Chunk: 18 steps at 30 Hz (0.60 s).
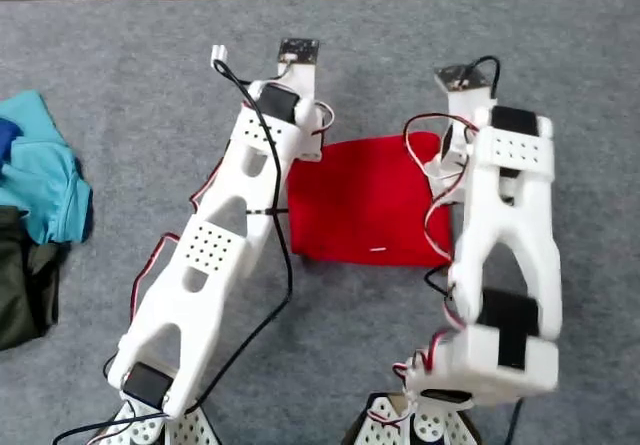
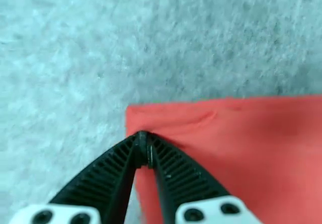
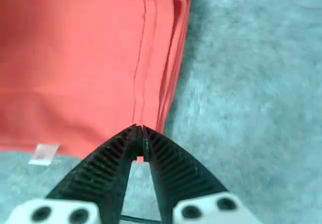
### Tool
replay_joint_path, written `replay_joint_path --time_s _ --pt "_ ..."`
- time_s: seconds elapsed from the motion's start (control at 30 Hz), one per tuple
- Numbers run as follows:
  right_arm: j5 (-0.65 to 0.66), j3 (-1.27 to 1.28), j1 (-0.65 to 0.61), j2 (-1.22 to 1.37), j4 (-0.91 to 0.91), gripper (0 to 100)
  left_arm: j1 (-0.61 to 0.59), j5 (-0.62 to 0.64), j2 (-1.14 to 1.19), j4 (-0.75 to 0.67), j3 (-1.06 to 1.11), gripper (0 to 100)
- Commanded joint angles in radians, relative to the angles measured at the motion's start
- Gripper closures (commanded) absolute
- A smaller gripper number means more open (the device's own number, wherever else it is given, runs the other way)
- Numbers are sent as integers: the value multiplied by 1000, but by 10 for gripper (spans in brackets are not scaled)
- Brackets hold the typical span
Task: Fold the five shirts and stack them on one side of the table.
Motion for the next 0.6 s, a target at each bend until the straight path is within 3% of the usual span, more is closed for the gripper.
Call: replay_joint_path --time_s 0.0,0.2,0.4,0.57 --pt "-44 5 -13 -151 75 991 8 -6 -139 49 -40 981" --pt "-51 30 -13 -177 207 990 38 -6 -205 57 -34 981" --pt "-121 203 -35 -186 81 992 54 -54 -249 60 -32 981" --pt "-126 197 18 -186 140 992 64 -117 -369 61 28 982"
